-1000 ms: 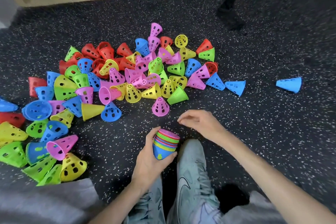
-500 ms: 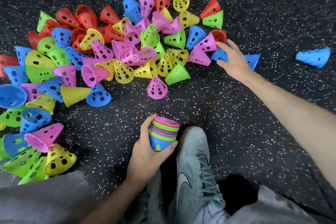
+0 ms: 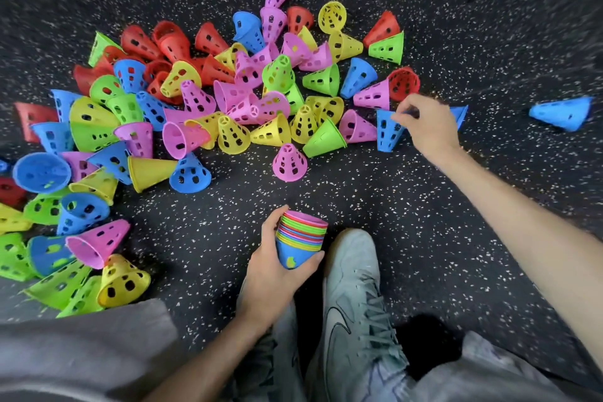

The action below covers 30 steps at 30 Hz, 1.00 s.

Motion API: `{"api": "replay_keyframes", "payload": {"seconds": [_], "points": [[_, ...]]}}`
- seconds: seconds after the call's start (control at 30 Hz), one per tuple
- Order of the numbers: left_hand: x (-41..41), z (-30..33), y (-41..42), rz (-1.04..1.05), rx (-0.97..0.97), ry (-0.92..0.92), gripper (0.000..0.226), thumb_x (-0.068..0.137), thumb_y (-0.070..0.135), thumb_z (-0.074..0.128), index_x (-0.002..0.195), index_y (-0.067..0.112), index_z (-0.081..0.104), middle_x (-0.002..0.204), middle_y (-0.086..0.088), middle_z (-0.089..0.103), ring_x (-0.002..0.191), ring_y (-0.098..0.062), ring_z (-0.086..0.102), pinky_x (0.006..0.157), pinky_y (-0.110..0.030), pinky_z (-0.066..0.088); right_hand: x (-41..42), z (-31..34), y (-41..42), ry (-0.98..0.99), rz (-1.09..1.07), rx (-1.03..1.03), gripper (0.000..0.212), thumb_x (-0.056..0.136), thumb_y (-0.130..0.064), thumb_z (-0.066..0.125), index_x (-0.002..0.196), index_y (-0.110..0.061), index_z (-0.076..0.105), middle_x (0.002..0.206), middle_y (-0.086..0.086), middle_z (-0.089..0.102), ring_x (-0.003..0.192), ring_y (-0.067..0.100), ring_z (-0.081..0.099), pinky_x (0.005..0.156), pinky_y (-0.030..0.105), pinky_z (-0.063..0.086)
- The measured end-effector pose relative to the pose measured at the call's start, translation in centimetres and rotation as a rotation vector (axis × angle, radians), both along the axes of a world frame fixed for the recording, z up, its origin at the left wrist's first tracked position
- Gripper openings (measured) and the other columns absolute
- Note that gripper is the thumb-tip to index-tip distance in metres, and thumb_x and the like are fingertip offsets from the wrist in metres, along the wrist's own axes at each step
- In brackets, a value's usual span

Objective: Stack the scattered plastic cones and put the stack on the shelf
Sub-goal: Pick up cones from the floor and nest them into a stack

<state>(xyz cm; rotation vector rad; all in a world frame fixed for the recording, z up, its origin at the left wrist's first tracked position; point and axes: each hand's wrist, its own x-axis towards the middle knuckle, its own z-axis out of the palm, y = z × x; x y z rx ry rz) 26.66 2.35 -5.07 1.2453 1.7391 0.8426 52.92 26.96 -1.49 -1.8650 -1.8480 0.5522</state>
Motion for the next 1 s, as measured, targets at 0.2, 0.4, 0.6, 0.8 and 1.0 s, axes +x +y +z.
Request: {"api": "replay_keyframes", "payload": {"seconds": [0.2,0.4,0.6,0.8,1.0], "points": [[-0.2,0.1,-0.2,0.007,0.002,-0.017,0.090,0.071,0.053,0.087,0.140,0.061,0.030,0.100,0.012,0.074,0.087,-0.010,0.072,0.087,-0.046,0.059,-4.2,2.9,-7.7,0.393,-0.081,0.065,0.007,0.095,-0.024,0.066,0.090,-0.027,0.065,0.085,-0.019,0.067,0.084,0.002,0.063,0.083,0.031,0.049],[-0.4,0.5,-0.4,-0.002,0.033,-0.010,0.090,0.070,0.055,0.085,0.141,0.060,0.029,0.102,0.013,0.073,0.087,-0.012,0.072,0.086,-0.044,0.059,-8.9,2.7,-14.0,0.463,0.017,-0.001,0.006,0.093,-0.023,0.069,0.088,-0.025,0.068,0.085,-0.014,0.072,0.083,0.005,0.068,0.083,0.038,0.054],[-0.4,0.9,-0.6,-0.045,0.038,0.029,0.094,0.069,0.064,0.079,0.144,0.061,0.022,0.114,0.011,0.071,0.095,-0.017,0.072,0.086,-0.045,0.059,-10.5,2.0,-17.8,0.491,0.088,-0.122,0.005,0.092,-0.025,0.070,0.087,-0.026,0.069,0.085,-0.017,0.073,0.083,0.003,0.069,0.084,0.043,0.055],[-0.5,0.9,-0.9,-0.081,0.062,0.043,0.094,0.074,0.058,0.079,0.147,0.059,0.019,0.115,0.012,0.069,0.097,-0.012,0.071,0.088,-0.041,0.058,-11.0,1.8,-20.0,0.485,0.115,-0.177,0.007,0.095,-0.029,0.066,0.090,-0.031,0.071,0.089,-0.018,0.073,0.088,0.003,0.068,0.089,0.040,0.053],[-0.6,1.1,-1.1,-0.086,0.035,0.060,0.099,0.074,0.062,0.073,0.152,0.056,0.012,0.118,0.008,0.070,0.100,-0.017,0.071,0.089,-0.043,0.058,-11.5,1.8,-20.9,0.401,0.265,-0.254,0.030,0.085,-0.028,0.077,0.111,-0.036,0.065,0.104,-0.021,0.066,0.104,0.005,0.059,0.091,0.019,0.046]]}}
